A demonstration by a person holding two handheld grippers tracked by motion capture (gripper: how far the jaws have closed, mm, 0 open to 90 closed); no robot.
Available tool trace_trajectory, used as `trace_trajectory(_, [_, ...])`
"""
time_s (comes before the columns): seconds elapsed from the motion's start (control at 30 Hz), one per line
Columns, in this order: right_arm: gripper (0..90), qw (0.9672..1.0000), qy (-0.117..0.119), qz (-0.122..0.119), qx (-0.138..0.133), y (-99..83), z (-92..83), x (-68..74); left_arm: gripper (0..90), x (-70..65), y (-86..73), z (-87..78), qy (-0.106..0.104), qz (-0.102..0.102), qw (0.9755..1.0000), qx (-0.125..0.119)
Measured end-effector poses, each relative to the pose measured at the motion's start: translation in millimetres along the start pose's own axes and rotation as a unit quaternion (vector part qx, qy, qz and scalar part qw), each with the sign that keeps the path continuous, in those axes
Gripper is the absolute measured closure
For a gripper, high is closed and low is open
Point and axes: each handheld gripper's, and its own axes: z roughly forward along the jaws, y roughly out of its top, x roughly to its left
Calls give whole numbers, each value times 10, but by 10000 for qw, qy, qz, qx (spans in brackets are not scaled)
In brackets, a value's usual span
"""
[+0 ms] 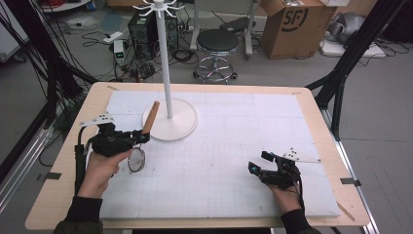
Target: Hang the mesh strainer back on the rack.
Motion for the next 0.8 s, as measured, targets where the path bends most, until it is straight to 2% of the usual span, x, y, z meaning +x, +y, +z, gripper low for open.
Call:
trace_trajectory(0.1, [150,10000,9,2,23,-1,5,-4,695,-46,131,-43,-134,-4,9995,-292])
trace_trajectory(0.17, [148,10000,23,12,24,-3,17,-8,695,-103,231,-61,-60,87,9990,-431])
trace_trajectory(0.2, [148,10000,24,23,31,-4,21,-6,695,-129,280,-71,-19,112,9984,-551])
trace_trajectory(0.27, [148,10000,48,9,36,-8,25,-3,695,-160,380,-79,-94,137,9967,-799])
trace_trajectory(0.43, [148,9999,95,36,-4,-5,25,-13,695,-200,606,-56,-41,157,9929,-1176])
trace_trajectory(0.5, [148,9999,121,76,3,-4,24,-16,695,-224,698,-51,-63,228,9918,-1259])
trace_trajectory(0.57, [148,9999,132,51,-30,-3,28,-21,694,-247,791,-42,-122,211,9900,-1391])
trace_trajectory(0.67, [148,9998,175,69,-30,-3,27,-19,695,-277,925,-24,-14,268,9879,-1525])
trace_trajectory(0.8, [148,9997,216,98,-52,-3,32,-29,695,-267,1097,-19,2,291,9858,-1651])
